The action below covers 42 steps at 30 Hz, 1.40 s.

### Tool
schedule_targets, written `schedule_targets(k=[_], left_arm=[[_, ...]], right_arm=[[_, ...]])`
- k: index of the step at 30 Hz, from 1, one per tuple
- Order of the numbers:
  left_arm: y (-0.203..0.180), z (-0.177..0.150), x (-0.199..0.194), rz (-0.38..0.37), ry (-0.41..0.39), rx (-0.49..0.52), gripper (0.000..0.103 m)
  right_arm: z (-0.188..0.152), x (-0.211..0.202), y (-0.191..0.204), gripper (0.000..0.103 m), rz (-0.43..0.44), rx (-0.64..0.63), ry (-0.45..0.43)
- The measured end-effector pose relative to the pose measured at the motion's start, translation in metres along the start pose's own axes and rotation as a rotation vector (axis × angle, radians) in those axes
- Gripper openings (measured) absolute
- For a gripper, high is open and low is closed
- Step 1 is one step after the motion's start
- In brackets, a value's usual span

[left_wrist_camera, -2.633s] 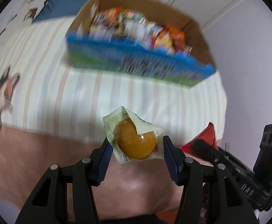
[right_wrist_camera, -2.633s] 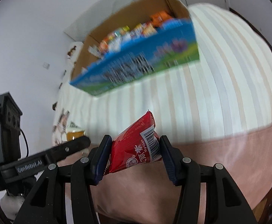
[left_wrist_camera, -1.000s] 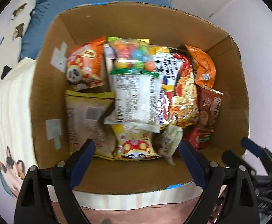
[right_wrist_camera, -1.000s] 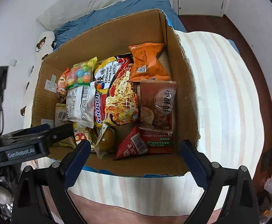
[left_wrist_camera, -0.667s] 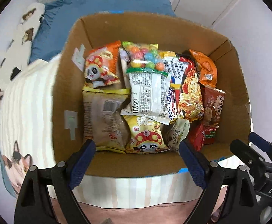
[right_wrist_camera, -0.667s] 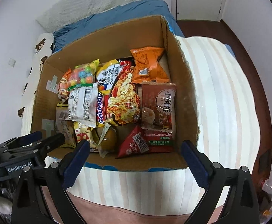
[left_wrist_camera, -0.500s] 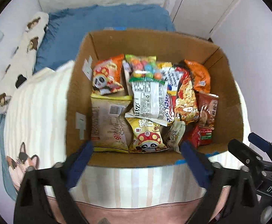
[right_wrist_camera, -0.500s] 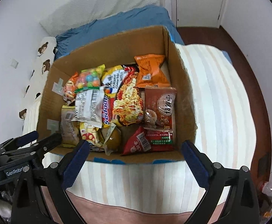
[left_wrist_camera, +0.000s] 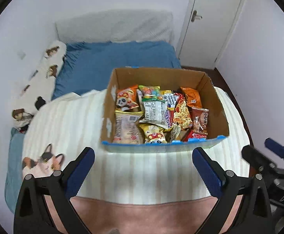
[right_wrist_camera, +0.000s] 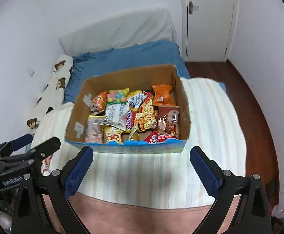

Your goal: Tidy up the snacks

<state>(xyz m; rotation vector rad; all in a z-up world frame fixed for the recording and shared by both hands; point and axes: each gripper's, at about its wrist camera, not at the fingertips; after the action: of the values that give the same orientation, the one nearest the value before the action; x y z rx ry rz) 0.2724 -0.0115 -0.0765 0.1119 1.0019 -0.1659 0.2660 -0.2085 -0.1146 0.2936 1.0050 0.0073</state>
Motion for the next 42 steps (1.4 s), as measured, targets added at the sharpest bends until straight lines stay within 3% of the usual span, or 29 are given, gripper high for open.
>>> schedule_targets(k=[12, 23, 31, 42], left_arm=[[-0.022, -0.060, -0.094, 0.063, -0.134, 0.032, 0.103], [-0.028, -0.089, -0.139, 0.049, -0.184, 0.014, 0.103], [-0.030, -0.092, -0.147, 0.077, -0.206, 0.011, 0.103], [-0.025, -0.067, -0.113, 0.139, -0.199, 0.014, 0.103]], right_arm=[[-0.063, -0.111, -0.003, 0.102, 0.023, -0.032, -0.144], [-0.099, -0.176, -0.007, 0.102, 0.024, -0.046, -0.226], [-0.099, -0.185, -0.010, 0.103, 0.029, -0.049, -0.244], [-0.075, -0.144, -0.012, 0.103, -0.028, -0.036, -0.269]])
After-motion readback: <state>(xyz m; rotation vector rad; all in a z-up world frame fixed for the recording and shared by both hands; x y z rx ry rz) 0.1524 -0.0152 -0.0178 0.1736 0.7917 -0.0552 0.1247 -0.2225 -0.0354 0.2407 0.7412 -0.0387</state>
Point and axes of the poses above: each gripper's, at about its wrist camera, not at the fingertips, and x roughly the way its jaws point, y to its left, z to its top, and after that the axes turned 12 degrees about x, right-handed
